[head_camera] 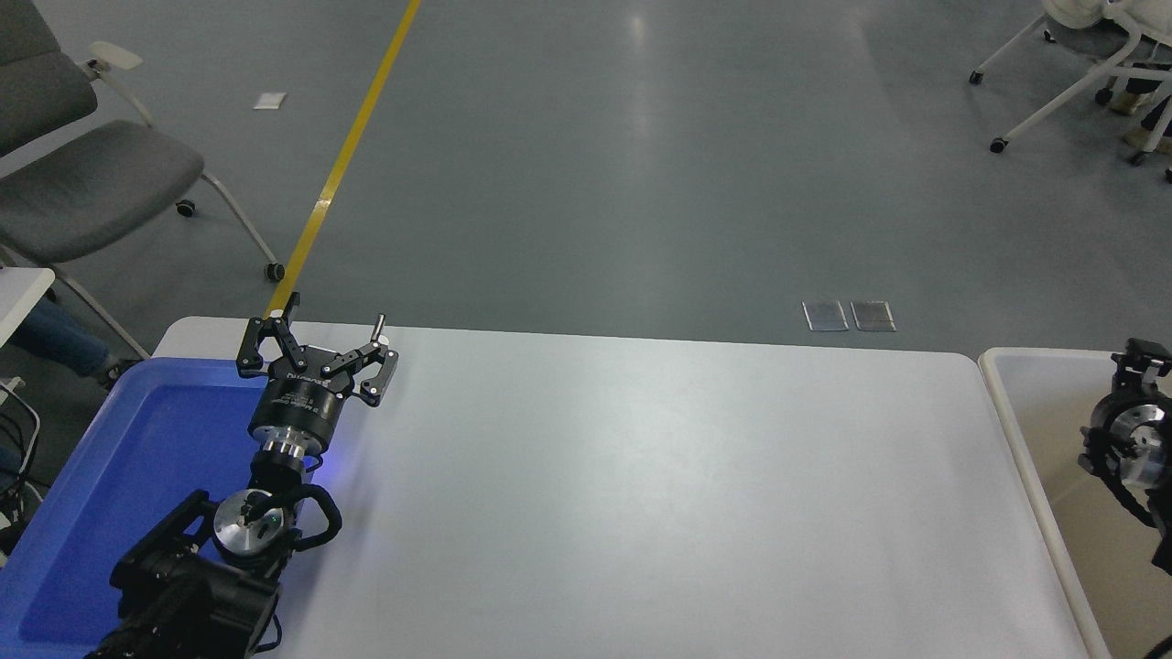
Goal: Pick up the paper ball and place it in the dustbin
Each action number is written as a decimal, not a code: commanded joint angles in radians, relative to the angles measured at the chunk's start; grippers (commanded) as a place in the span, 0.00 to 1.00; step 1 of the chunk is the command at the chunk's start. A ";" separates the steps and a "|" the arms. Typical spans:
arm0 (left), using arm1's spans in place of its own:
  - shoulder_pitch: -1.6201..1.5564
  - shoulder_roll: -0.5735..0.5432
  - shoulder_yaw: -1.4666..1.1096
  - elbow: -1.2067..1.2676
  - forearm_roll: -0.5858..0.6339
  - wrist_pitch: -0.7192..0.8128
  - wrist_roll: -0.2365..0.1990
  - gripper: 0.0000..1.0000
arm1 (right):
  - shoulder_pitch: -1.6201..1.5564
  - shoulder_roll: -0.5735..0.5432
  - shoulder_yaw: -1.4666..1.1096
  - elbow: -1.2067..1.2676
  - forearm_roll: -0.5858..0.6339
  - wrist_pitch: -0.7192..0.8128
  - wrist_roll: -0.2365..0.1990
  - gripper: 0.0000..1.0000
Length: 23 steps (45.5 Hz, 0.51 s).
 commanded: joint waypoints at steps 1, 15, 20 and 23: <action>0.000 0.000 0.000 0.000 0.000 0.001 0.000 0.99 | 0.009 -0.024 0.189 0.251 0.000 0.002 0.001 1.00; 0.000 0.000 0.000 0.000 0.000 0.001 0.000 0.99 | -0.131 0.159 0.529 0.373 0.000 0.143 0.003 1.00; 0.000 0.000 0.000 0.000 0.000 0.001 0.000 0.99 | -0.191 0.226 0.634 0.371 0.000 0.231 0.003 1.00; 0.000 0.000 0.000 0.000 -0.001 0.000 0.000 0.99 | -0.215 0.254 0.669 0.365 0.000 0.284 0.003 1.00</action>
